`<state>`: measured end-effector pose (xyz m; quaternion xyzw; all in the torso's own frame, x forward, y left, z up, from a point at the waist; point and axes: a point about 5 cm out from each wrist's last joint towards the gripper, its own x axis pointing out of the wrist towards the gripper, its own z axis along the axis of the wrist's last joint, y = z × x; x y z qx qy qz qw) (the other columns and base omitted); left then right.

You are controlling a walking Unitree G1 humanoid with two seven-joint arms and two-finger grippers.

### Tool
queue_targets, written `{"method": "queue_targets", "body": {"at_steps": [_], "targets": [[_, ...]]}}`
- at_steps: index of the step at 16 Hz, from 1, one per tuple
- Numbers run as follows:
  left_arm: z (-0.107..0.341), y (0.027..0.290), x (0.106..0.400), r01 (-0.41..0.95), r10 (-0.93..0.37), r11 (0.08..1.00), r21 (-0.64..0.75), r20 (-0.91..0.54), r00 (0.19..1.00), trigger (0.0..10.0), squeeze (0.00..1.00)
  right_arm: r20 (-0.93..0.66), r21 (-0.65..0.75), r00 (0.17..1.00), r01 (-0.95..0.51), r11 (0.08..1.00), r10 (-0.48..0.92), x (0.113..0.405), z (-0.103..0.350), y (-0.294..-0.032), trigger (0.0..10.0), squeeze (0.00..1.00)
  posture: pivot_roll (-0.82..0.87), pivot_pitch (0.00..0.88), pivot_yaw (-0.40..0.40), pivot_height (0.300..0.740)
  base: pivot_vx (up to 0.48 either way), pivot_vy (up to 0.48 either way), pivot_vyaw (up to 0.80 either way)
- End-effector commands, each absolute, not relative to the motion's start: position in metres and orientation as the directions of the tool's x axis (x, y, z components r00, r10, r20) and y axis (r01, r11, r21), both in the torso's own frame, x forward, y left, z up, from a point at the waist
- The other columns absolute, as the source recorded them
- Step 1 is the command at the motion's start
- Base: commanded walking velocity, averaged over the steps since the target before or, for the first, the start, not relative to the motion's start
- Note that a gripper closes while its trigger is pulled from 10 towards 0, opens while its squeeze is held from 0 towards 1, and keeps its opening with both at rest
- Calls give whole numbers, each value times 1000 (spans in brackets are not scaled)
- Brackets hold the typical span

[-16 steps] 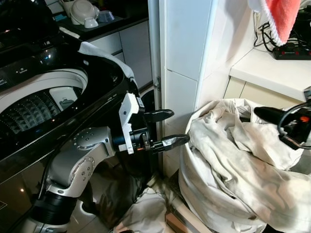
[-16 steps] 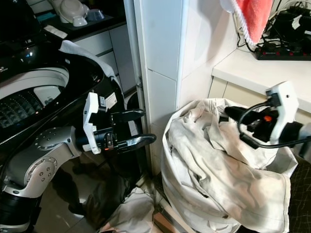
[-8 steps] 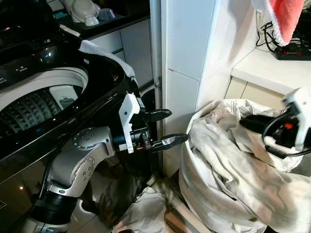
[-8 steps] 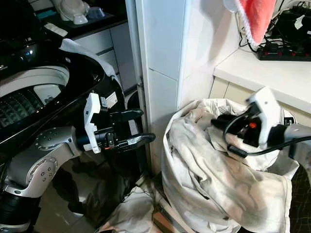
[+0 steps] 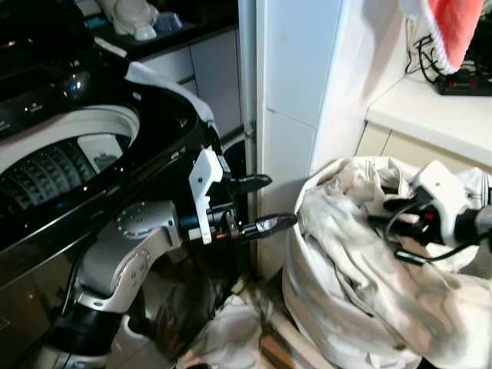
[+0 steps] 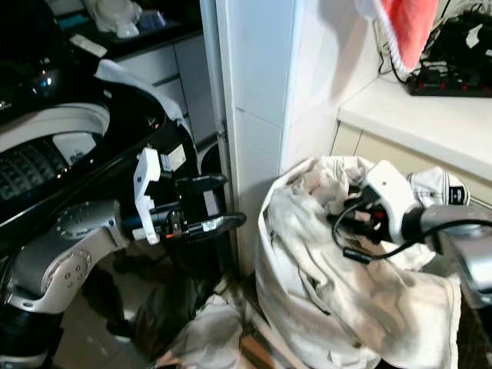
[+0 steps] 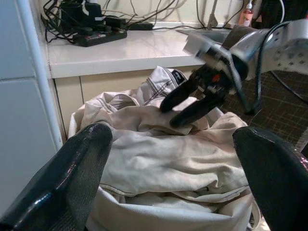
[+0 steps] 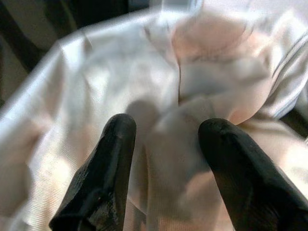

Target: Clothes washing

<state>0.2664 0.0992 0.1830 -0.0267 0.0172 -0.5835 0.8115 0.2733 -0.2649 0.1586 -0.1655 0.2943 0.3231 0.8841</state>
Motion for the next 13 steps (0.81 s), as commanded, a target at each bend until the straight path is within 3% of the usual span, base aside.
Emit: {"method": "queue_targets", "body": {"at_steps": [1,3,4,5,13], "targets": [[185,98,264,952,-954,301,-51,-13,301,10000,55,-667,-130,608,-664,737,431,275,149,-265,10000,0,-12,0,63,740,0,0,0],[184,98,263,955,-956,292,-51,-28,291,10000,55,-699,-132,600,-643,755,389,274,136,-269,10000,0,-7,0,68,740,0,0,0],[183,99,263,956,-957,290,-51,-34,288,10000,63,-705,-113,593,-635,764,388,273,133,-269,3373,0,-6,0,70,740,0,0,0],[183,99,262,956,-958,287,-51,-36,286,10000,59,-709,-93,583,-636,766,397,272,131,-268,0,0,-2,0,70,740,0,0,0],[181,100,260,955,-957,290,-55,-46,288,10000,59,-755,-82,527,-667,741,390,264,131,-276,0,0,-3,0,65,740,0,0,0]]}}
